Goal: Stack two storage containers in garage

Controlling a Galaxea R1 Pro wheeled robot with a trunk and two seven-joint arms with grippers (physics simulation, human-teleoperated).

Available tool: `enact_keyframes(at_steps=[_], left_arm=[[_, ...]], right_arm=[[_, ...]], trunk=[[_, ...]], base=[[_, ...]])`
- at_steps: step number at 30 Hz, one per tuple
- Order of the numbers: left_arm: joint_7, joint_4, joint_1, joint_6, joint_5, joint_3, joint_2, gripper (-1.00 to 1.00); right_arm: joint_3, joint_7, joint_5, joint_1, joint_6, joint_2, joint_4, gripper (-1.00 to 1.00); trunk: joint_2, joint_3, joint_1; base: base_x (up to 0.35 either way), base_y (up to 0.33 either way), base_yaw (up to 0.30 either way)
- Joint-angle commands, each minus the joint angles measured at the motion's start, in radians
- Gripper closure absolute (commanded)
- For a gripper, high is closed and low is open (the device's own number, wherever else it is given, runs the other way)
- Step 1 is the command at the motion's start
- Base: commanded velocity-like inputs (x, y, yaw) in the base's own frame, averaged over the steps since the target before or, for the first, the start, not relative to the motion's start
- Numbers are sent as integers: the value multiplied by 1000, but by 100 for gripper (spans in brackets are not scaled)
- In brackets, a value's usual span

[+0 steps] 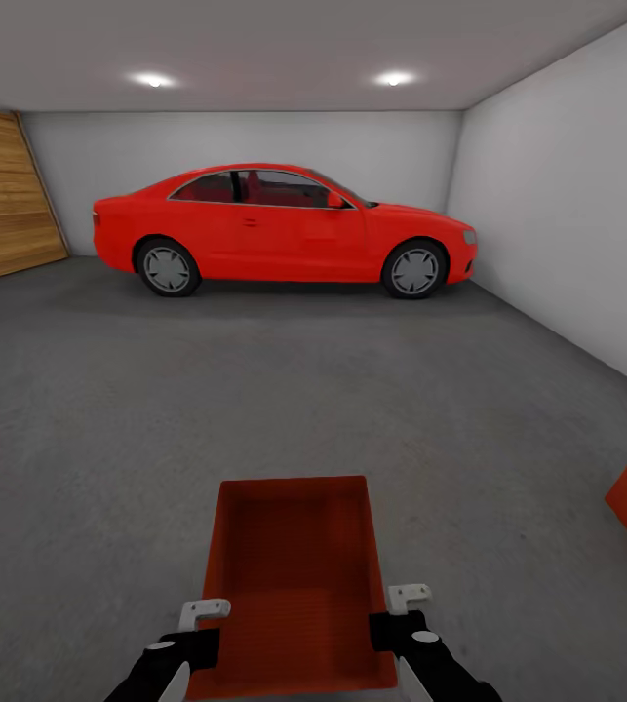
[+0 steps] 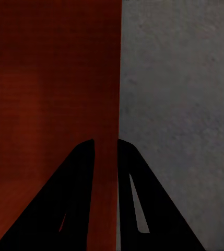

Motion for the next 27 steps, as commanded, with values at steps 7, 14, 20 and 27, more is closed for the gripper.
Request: enact_keyframes(at_steps=[7, 14, 20, 27], left_arm=[[10, -37, -1, 0, 23, -8, 1, 100], [10, -37, -1, 0, 23, -8, 1, 100], [10, -37, -1, 0, 23, -8, 1, 100], [10, -36, -1, 0, 22, -8, 1, 100]], right_arm=[[9, -5, -20, 0, 4, -1, 0, 100], [9, -5, -20, 0, 4, -1, 0, 100], [9, -5, -20, 0, 4, -1, 0, 100], [9, -5, -20, 0, 4, -1, 0, 100]], trunk=[[0, -1, 0], [0, -1, 0], [0, -1, 0], [0, -1, 0]], base=[[67, 0, 0], [272, 0, 0], [312, 0, 0], [315, 0, 0]])
